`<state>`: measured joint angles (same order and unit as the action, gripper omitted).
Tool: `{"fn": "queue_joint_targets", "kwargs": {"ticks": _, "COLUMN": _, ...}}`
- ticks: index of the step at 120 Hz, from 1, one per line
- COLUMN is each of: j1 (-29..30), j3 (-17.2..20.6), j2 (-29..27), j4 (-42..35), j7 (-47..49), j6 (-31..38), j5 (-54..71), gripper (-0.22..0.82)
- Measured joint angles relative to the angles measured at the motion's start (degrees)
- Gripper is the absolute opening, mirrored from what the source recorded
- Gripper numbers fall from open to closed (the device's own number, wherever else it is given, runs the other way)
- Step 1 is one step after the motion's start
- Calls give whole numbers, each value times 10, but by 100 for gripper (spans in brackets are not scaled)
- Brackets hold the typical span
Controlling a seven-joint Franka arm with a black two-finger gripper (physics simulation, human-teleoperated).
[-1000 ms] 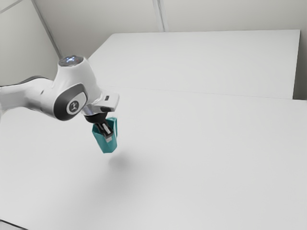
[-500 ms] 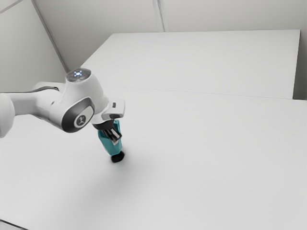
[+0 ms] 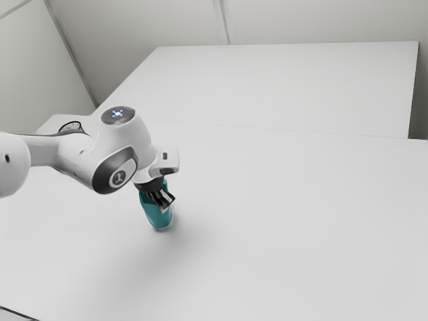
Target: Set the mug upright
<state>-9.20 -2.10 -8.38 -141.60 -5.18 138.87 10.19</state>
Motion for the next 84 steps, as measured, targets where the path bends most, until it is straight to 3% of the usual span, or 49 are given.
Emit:
{"fn": "queue_joint_targets", "kwargs": {"ticks": 39, "j1": -2, "j3": 0, "j2": 14, "j4": 0, "j7": 22, "j6": 1, "j5": 0, "gripper": -18}}
{"fn": "queue_joint_targets", "kwargs": {"ticks": 63, "j1": -1, "j3": 0, "j2": 12, "j4": 0, "j7": 27, "j6": 1, "j5": -4, "gripper": 2}}
{"fn": "queue_joint_targets", "kwargs": {"ticks": 84, "j1": 0, "j3": -1, "j2": -7, "j4": 1, "j7": 30, "j6": 1, "j5": -6, "gripper": 13}}
